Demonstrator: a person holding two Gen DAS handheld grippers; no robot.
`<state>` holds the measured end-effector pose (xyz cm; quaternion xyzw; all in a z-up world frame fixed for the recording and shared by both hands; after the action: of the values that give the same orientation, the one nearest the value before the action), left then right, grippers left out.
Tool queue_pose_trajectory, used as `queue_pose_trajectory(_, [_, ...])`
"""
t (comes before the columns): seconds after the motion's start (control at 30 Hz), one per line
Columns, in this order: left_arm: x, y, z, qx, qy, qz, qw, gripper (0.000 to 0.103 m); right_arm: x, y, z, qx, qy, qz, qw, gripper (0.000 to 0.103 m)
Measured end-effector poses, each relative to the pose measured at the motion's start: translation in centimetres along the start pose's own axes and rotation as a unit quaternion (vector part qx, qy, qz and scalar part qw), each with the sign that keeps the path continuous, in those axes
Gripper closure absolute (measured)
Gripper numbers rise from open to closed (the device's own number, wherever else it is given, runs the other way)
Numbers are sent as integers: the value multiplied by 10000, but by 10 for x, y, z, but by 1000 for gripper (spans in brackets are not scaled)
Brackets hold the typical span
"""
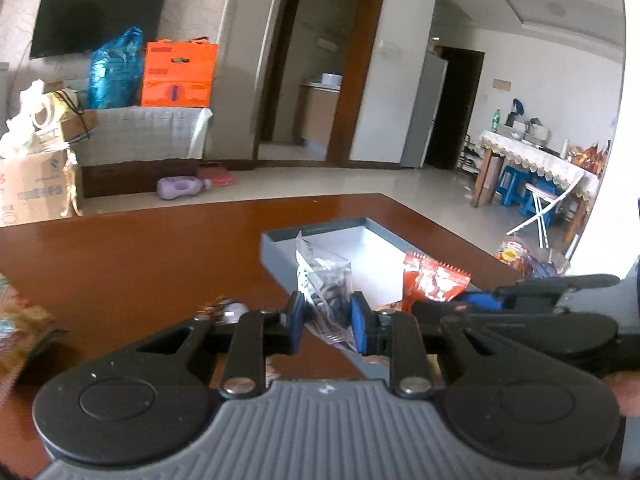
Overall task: Organize snacks
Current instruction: 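Carry the seed bag with the left gripper while the right carries the orange snack over the box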
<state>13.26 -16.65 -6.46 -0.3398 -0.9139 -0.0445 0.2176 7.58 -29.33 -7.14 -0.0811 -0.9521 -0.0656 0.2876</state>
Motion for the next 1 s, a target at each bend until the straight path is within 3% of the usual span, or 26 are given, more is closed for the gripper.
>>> queue_pose_trajectory(0.33, [-61,-39,-2,70,217,183,9996,81,-17,-40,14,-430,157,398,9982,82])
queue_pose_trajectory(0.57, [-70,-49,-27,-24,36,291,9996,81,-10,-62,3,-793,-158,569,9951,82])
queue_pose_trajectory(0.63, [-70,-49,-34,-21,-2,302,9995,81,-15,-69,6,-950,-60,598,9937,82])
queue_pose_trajectory(0.8, [-71,-45,-42,0,-9,309,9995,81,-37,-60,30,-1334,531,142,9895,82])
queue_pose_trajectory(1.0, [-62,-36,-47,-53,-24,225,9997,81,-36,-39,32,-1578,737,-384,9840,82])
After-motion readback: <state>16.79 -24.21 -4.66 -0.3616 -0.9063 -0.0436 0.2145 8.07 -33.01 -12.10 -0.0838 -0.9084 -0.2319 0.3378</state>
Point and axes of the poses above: each gripper's, at about its wrist camera, not at the fingertips, and x roughly against the way its jaws point, y to its left, z to its underside, the point moved 10 cm from there along -x, roughly the way its jaws point, and after that the axes turned 8 degrees about -x, right-handed, at the moved point
